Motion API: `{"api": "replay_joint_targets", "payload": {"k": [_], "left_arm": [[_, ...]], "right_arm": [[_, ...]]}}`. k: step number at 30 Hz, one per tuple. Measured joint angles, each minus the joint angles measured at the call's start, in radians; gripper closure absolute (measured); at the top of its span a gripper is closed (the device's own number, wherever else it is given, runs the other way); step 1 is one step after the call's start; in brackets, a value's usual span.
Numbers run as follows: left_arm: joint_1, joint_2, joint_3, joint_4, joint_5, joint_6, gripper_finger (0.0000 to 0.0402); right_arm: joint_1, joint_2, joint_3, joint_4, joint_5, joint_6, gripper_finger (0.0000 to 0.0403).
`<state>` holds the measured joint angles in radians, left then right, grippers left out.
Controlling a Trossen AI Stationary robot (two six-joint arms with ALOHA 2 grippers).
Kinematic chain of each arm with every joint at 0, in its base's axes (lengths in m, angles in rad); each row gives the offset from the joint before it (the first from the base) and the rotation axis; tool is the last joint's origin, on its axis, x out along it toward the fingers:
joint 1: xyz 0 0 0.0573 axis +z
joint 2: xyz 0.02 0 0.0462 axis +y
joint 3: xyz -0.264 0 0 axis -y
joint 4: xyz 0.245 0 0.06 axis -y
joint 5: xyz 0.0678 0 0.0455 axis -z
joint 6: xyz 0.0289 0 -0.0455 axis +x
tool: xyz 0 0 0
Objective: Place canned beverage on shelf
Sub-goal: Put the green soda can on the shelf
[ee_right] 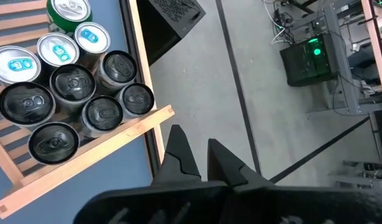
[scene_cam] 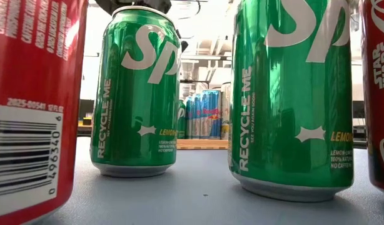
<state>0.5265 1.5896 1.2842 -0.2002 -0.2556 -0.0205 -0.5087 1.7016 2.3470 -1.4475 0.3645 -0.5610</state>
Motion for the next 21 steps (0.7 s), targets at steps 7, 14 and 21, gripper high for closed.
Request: {"api": "replay_joint_targets", "payload": {"k": [7,14,21], "left_arm": [[0.024,0.062,0.0,-0.022,0.085,-0.09,0.0401],[0.026,0.106,0.0,-0.028,0.12,-0.107,0.0401],[0.025,0.132,0.0,-0.081,0.242,-0.124,0.0401]], "right_arm": [[-0.005,0.0,0.0,0.0,-0.002,-0.012,0.0403],[-0.005,0.0,0.0,0.0,-0.004,-0.024,0.0403],[-0.005,0.0,0.0,-0.007,-0.006,-0.024,0.0403]]}}
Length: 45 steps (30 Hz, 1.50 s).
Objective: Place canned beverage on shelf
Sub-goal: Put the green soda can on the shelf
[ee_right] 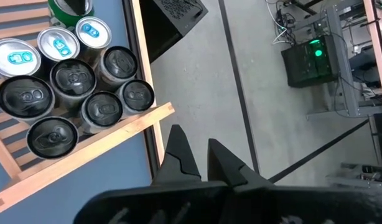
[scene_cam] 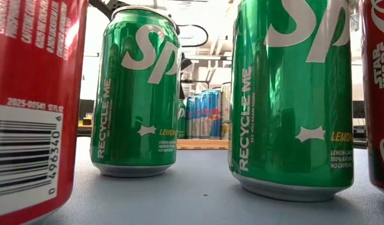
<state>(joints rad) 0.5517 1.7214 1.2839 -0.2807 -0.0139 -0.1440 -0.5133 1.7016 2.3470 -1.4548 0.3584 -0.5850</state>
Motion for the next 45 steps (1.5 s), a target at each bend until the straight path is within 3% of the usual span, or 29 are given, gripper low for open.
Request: {"api": "replay_joint_targets", "payload": {"k": [12,23,30,34,39,45], "left_arm": [[-0.009,-0.016,0.003,-0.125,0.146,0.01,0.0401],[-0.02,-0.072,0.001,-0.209,0.034,0.007,0.0401],[-0.036,-0.117,0.001,-0.196,0.036,-0.038,0.0401],[-0.077,-0.121,0.002,-0.233,0.109,-0.002,0.0401],[-0.142,-0.107,0.001,-0.316,-0.044,0.071,0.0401],[-0.134,-0.079,0.001,-0.305,-0.14,0.111,0.0401]], "right_arm": [[0.0,0.0,0.0,-0.01,0.0,-0.019,0.0403],[0.0,0.0,0.0,-0.01,0.0,-0.029,0.0403],[0.0,0.0,0.0,-0.009,-0.021,-0.029,0.0403],[0.0,0.0,0.0,-0.009,-0.025,-0.029,0.0403],[0.0,0.0,0.0,-0.009,-0.026,-0.025,0.0403],[0.0,0.0,0.0,-0.005,-0.026,-0.025,0.0403]]}}
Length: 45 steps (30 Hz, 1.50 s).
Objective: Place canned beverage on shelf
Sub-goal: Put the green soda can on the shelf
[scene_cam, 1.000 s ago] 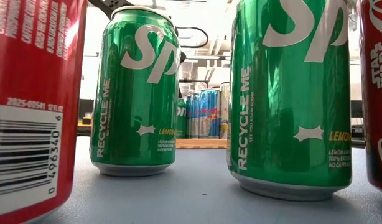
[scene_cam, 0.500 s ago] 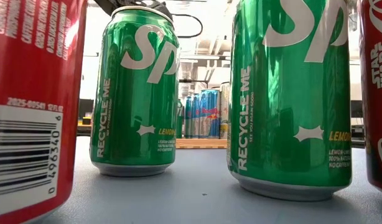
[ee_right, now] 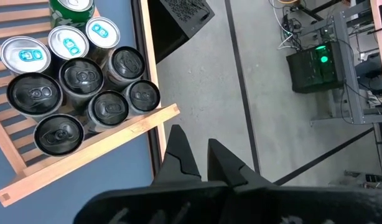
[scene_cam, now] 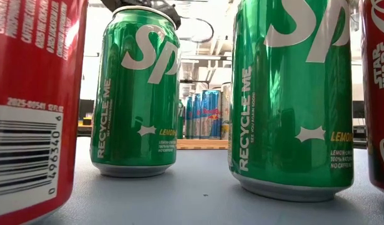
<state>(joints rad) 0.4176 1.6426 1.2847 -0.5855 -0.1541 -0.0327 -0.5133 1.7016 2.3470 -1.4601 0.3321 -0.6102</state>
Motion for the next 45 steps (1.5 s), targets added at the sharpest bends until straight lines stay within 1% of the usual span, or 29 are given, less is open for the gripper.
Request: {"api": "replay_joint_targets", "payload": {"k": [5,9,15,25,29,37,39,42,44,45], "left_arm": [[0.014,0.028,0.0,0.031,0.061,0.005,0.0401],[0.014,0.044,0.0,0.081,0.071,0.006,0.0401],[0.022,0.046,0.0,0.105,0.052,0.021,0.0401],[0.043,0.045,0.0,0.147,0.06,-0.03,0.0401],[0.042,0.045,0.0,0.189,0.06,-0.039,0.0401],[0.042,0.045,0.0,0.207,0.06,-0.06,0.0401],[0.04,0.045,0.0,0.217,0.079,-0.059,0.0401],[0.026,0.045,0.0,0.212,0.142,-0.034,0.0401],[0.012,0.045,0.0,0.188,0.148,-0.006,0.0401],[0.005,0.045,0.0,0.174,0.131,0.006,0.0401]], "right_arm": [[0.0,0.0,0.0,0.0,0.0,0.0,0.0403],[0.0,0.001,0.0,0.001,0.0,0.0,0.0403],[0.0,0.001,0.0,0.001,0.0,0.0,0.0403],[0.0,0.002,0.0,0.001,-0.018,0.0,0.0403],[0.0,0.002,0.0,0.0,-0.019,0.0,0.0403],[0.0,0.002,0.0,-0.001,-0.02,0.0,0.0403],[0.0,0.002,0.0,-0.004,-0.02,0.0,0.0403],[0.0,0.002,0.0,-0.006,-0.02,0.0,0.0403],[0.0,0.002,0.0,-0.006,-0.021,0.0,0.0403],[0.0,0.002,0.0,-0.007,-0.021,0.0,0.0403]]}}
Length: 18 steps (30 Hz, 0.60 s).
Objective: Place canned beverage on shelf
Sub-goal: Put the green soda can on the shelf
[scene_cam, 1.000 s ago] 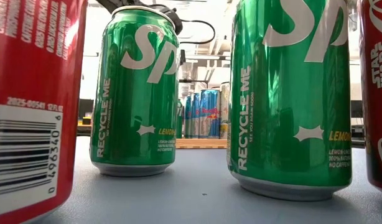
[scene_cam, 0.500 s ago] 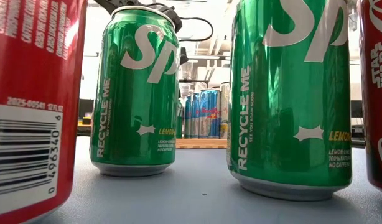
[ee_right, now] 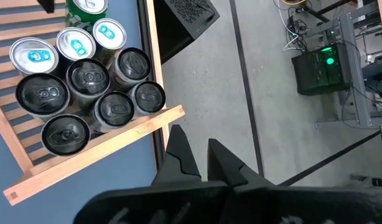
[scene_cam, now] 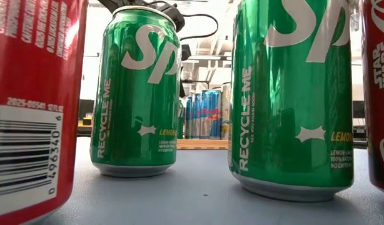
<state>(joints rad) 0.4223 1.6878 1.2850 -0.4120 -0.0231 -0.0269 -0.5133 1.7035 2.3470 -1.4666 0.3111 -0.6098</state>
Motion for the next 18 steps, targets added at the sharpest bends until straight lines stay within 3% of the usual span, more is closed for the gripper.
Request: {"api": "replay_joint_targets", "payload": {"k": [3,18], "left_arm": [[-0.016,0.015,0.0,-0.013,-0.074,0.008,0.0401],[-0.008,0.083,0.0,0.028,-0.114,-0.002,0.0401]], "right_arm": [[0.0,0.0,0.0,-0.005,-0.003,0.0,0.0403],[-0.006,0.0,0.0,-0.011,-0.028,0.0,0.0403]]}}
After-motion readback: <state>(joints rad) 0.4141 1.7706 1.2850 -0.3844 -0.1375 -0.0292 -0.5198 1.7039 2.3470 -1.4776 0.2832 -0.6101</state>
